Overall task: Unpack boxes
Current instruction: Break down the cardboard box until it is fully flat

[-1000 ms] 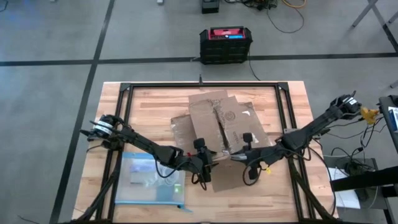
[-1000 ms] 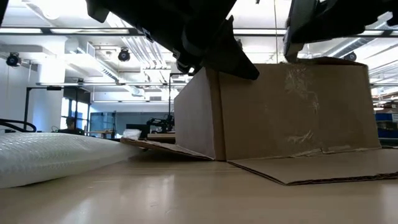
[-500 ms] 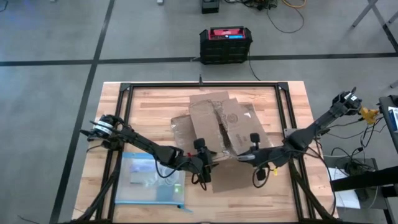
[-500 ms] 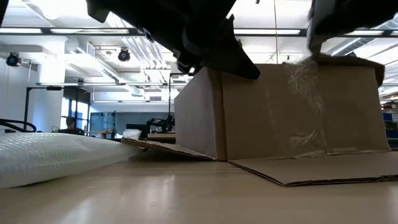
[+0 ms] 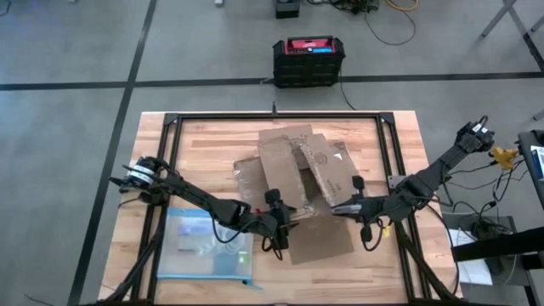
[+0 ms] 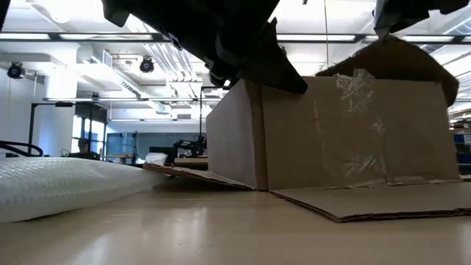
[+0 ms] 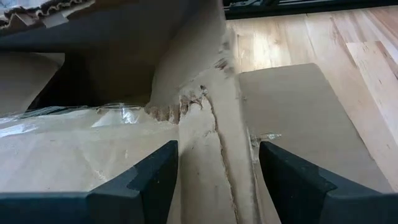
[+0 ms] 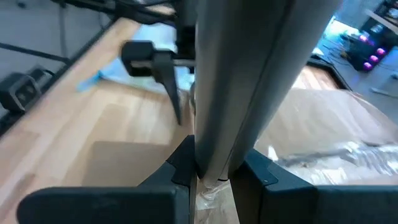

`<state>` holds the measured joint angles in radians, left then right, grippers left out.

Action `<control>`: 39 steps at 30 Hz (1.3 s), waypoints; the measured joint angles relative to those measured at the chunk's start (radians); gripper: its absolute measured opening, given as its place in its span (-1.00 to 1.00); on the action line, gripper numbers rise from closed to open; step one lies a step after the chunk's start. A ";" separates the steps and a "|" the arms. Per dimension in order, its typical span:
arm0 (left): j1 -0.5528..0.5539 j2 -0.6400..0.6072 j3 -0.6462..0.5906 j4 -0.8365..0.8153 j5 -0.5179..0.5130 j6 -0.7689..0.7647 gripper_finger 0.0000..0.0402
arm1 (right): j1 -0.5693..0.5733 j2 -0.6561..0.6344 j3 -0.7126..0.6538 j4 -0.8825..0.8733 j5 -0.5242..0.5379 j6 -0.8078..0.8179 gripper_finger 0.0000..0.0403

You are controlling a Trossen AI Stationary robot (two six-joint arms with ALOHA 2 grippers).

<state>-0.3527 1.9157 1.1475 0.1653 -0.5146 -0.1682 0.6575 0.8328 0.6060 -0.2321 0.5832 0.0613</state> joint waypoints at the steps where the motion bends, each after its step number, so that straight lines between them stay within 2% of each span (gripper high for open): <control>1: 0.000 -0.002 -0.001 0.000 0.000 0.003 0.04 | 0.000 -0.012 0.017 -0.030 0.013 0.005 -0.77; 8: 0.000 -0.055 0.018 -0.033 -0.011 0.077 0.04 | -0.008 -0.093 0.129 -0.151 0.031 -0.037 -0.77; 13: -0.002 -0.109 0.098 -0.058 -0.015 0.182 0.04 | -0.047 -0.128 0.242 -0.317 0.106 -0.022 -0.77; 17: -0.002 -0.129 0.184 -0.214 -0.019 0.223 0.04 | -0.099 -0.139 0.304 -0.427 0.127 0.030 -0.77; 20: 0.003 -0.143 0.252 -0.396 -0.032 0.218 0.04 | -0.144 -0.135 0.311 -0.420 0.095 0.024 -0.77; 23: 0.033 -0.164 0.291 -0.582 -0.098 0.170 0.01 | -0.211 -0.109 0.311 -0.385 0.089 0.015 -0.77; 26: 0.099 -0.181 0.278 -0.657 -0.099 0.153 -0.03 | -0.316 -0.064 0.311 -0.344 0.065 0.010 -0.77; 29: 0.173 -0.186 0.248 -0.627 -0.039 0.213 -0.09 | -0.451 -0.001 0.310 -0.275 -0.048 0.018 -0.77; 34: 0.288 -0.192 0.197 -0.466 0.120 0.337 -0.17 | -0.681 0.127 0.298 -0.137 -0.256 -0.023 -0.77; 37: 0.341 -0.193 0.153 -0.379 0.243 0.367 -0.21 | -0.809 0.191 0.290 -0.086 -0.470 -0.160 -0.77; 39: 0.360 -0.193 0.122 -0.355 0.297 0.369 -0.22 | -0.895 0.229 0.289 -0.044 -0.669 -0.257 -0.77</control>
<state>0.0078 1.7226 1.2699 -0.1896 -0.2178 0.2010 -0.2375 1.0622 0.8951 -0.2762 -0.0859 -0.1962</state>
